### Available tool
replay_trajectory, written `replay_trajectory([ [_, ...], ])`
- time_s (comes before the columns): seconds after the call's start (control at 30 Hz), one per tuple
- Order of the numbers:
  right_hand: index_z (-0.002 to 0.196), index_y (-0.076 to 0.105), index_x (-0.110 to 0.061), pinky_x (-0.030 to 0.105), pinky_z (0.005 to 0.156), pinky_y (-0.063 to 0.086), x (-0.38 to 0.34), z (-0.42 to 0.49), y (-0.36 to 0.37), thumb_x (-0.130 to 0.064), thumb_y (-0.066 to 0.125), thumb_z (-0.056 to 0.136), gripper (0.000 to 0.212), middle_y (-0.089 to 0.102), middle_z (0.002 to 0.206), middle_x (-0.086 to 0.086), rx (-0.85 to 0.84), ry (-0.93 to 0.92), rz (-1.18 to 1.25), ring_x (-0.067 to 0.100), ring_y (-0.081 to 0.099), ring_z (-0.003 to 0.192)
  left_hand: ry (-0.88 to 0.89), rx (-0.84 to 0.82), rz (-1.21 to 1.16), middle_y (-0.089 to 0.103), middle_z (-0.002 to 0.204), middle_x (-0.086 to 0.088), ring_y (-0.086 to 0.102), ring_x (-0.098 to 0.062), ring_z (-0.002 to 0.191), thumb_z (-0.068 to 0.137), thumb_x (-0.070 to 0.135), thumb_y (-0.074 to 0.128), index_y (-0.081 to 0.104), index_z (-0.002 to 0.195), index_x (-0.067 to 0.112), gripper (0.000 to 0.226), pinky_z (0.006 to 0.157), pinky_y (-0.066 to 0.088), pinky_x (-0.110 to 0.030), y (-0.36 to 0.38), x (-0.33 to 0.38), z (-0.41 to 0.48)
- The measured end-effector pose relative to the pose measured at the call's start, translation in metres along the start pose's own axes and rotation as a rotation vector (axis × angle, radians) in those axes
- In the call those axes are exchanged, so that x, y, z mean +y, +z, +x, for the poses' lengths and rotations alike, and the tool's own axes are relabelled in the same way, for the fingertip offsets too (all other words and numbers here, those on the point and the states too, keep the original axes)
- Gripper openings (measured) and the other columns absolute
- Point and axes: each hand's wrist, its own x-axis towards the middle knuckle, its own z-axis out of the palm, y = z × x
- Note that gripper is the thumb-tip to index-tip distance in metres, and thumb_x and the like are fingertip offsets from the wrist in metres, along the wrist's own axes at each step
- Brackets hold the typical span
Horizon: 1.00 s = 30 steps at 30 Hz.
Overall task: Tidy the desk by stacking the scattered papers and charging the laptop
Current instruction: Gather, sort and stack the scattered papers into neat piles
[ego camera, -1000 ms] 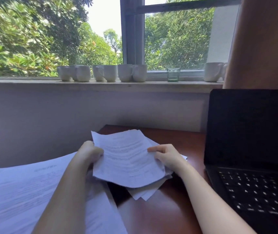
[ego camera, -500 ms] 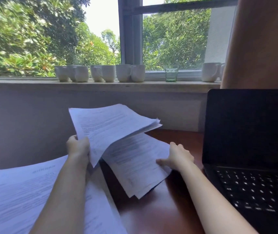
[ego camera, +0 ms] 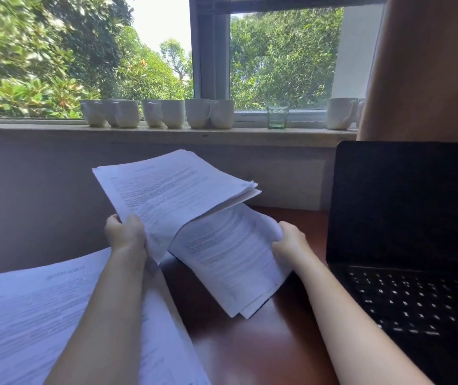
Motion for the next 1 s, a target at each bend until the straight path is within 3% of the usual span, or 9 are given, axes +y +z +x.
replay_trajectory([
  [0.07,0.08,0.039,-0.01,0.03,0.055,0.029,0.003,0.0,-0.002,0.0,0.04,0.081,0.01,0.043,0.078,0.0,-0.017,0.029,0.149,0.021,0.041,0.079,0.017,-0.021,-0.059,0.057,0.098,-0.01,0.052,-0.019,0.089,0.089,0.0,0.043,0.053,0.118,-0.01,0.033,0.075,0.046,-0.034,0.004,0.0,-0.004],
  [0.17,0.091,0.055,-0.011,0.033,0.068,0.046,-0.003,-0.005,-0.004,-0.007,0.041,0.075,0.021,0.06,0.09,0.003,0.015,0.003,0.391,0.025,0.055,0.085,0.022,-0.078,-0.125,0.051,0.078,-0.003,0.05,-0.018,0.078,0.089,-0.002,0.041,0.053,0.097,0.005,0.016,0.066,0.043,-0.029,0.009,0.002,-0.012],
  [0.27,0.09,0.063,-0.02,0.033,0.066,0.049,-0.011,-0.014,-0.014,-0.002,0.042,0.073,0.032,0.067,0.09,0.006,0.1,-0.038,0.607,0.03,0.063,0.088,0.029,-0.128,-0.145,0.05,0.074,-0.001,0.048,-0.017,0.067,0.089,-0.003,0.039,0.047,0.078,0.013,0.021,0.061,0.042,-0.029,0.015,0.006,-0.021],
  [0.4,0.094,0.061,-0.021,0.035,0.067,0.053,-0.012,-0.034,-0.045,0.002,0.046,0.08,0.031,0.067,0.089,0.005,0.24,-0.106,0.729,0.023,0.064,0.082,0.114,-0.177,-0.095,0.056,0.08,-0.003,0.053,-0.018,0.072,0.088,-0.004,0.041,0.056,0.088,0.006,0.018,0.064,0.043,-0.028,0.023,0.014,-0.036],
  [0.5,0.107,0.06,-0.013,0.026,0.065,0.052,-0.017,-0.045,-0.075,0.008,0.049,0.082,0.035,0.066,0.095,0.006,0.267,-0.13,0.837,0.02,0.063,0.083,0.228,-0.254,-0.009,0.051,0.069,0.001,0.046,-0.014,0.065,0.088,-0.006,0.043,0.056,0.091,0.005,0.017,0.05,0.04,-0.02,0.028,0.032,-0.046],
  [0.57,0.113,0.058,-0.011,0.029,0.071,0.053,-0.021,-0.053,-0.093,0.01,0.048,0.082,0.039,0.065,0.103,0.01,0.293,-0.141,0.874,0.022,0.064,0.088,0.246,-0.271,0.02,0.047,0.066,0.002,0.042,-0.014,0.064,0.088,-0.006,0.045,0.056,0.087,0.004,0.015,0.043,0.036,-0.015,0.028,0.047,-0.05],
  [0.67,0.118,0.055,-0.016,0.034,0.083,0.053,-0.027,-0.073,-0.116,0.009,0.046,0.083,0.044,0.063,0.105,0.004,0.366,-0.189,0.856,0.023,0.062,0.097,0.236,-0.323,0.046,0.054,0.077,-0.005,0.047,-0.018,0.073,0.088,-0.005,0.045,0.059,0.09,0.003,0.016,0.054,0.037,-0.024,0.021,0.072,-0.063],
  [0.77,0.124,0.053,-0.018,0.033,0.089,0.05,-0.03,-0.096,-0.14,0.007,0.044,0.083,0.049,0.06,0.104,-0.003,0.487,-0.242,0.775,0.019,0.059,0.102,0.238,-0.356,0.086,0.053,0.073,-0.004,0.048,-0.018,0.075,0.089,-0.006,0.044,0.058,0.089,0.002,0.016,0.05,0.037,-0.024,0.003,0.086,-0.086],
  [1.0,0.13,0.049,-0.019,0.034,0.1,0.047,-0.006,-0.159,-0.194,0.001,0.046,0.09,0.045,0.057,0.118,-0.004,0.634,-0.289,0.787,0.012,0.055,0.11,0.057,-0.543,0.115,0.055,0.068,-0.006,0.054,-0.018,0.055,0.091,-0.01,0.037,0.057,0.074,0.001,0.029,0.033,0.04,-0.014,-0.052,0.093,-0.196],
])
